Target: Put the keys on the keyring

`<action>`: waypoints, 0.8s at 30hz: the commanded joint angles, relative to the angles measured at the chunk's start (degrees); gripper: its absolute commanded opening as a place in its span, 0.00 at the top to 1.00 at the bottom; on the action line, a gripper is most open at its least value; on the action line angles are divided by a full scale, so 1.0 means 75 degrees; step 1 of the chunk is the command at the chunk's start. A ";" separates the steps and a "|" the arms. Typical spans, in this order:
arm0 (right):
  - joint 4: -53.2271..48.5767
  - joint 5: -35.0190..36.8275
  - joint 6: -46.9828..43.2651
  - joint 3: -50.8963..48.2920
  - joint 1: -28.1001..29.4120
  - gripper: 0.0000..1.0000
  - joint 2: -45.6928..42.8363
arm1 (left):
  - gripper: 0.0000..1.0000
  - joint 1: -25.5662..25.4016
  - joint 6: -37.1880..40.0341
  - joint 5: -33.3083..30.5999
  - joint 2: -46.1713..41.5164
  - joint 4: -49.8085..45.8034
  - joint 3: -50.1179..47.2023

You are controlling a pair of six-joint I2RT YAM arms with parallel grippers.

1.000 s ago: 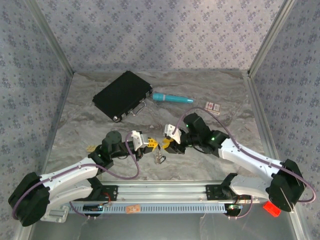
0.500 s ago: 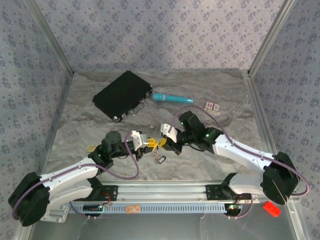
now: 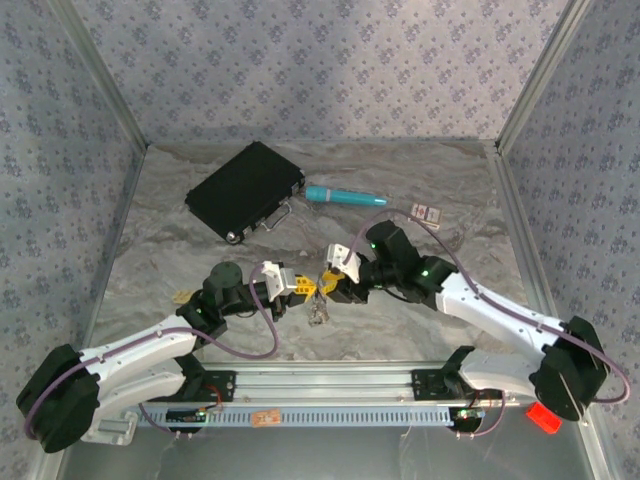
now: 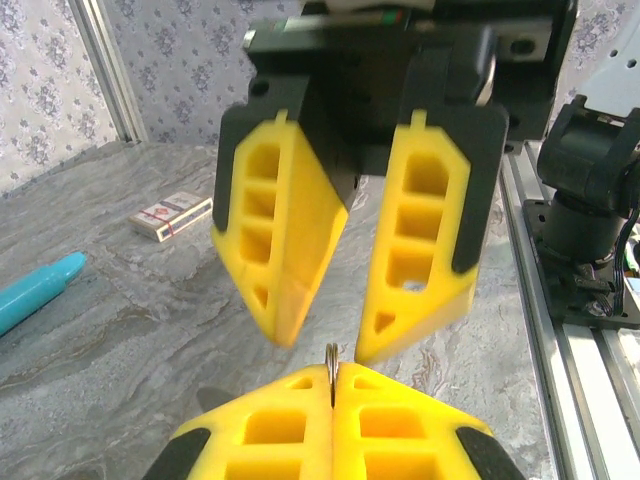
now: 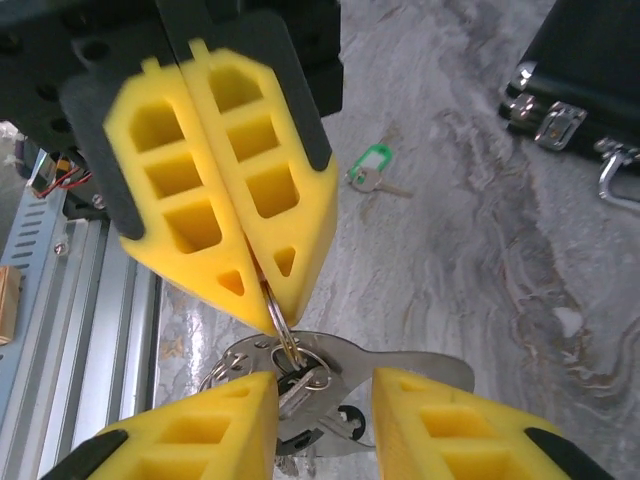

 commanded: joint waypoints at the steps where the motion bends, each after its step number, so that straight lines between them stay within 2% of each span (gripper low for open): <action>1: -0.0158 0.0338 0.0080 -0.0308 -0.0029 0.67 -0.0244 | 1.00 -0.0030 -0.0061 0.0153 -0.0059 0.0473 -0.0017; 6: 0.0243 0.0900 0.0191 -0.0778 0.0044 0.66 -0.0466 | 1.00 -0.0025 -0.0064 0.0153 -0.0001 0.0570 -0.0015; 15: 0.1761 0.1952 0.0214 -0.2004 0.0484 0.64 -0.1177 | 1.00 -0.0029 -0.0110 0.0135 0.0051 0.0724 -0.0003; 24: 0.2163 0.2192 0.0287 -0.2330 0.0770 0.63 -0.1395 | 1.00 -0.0026 -0.0226 0.0134 0.0098 0.0933 -0.0039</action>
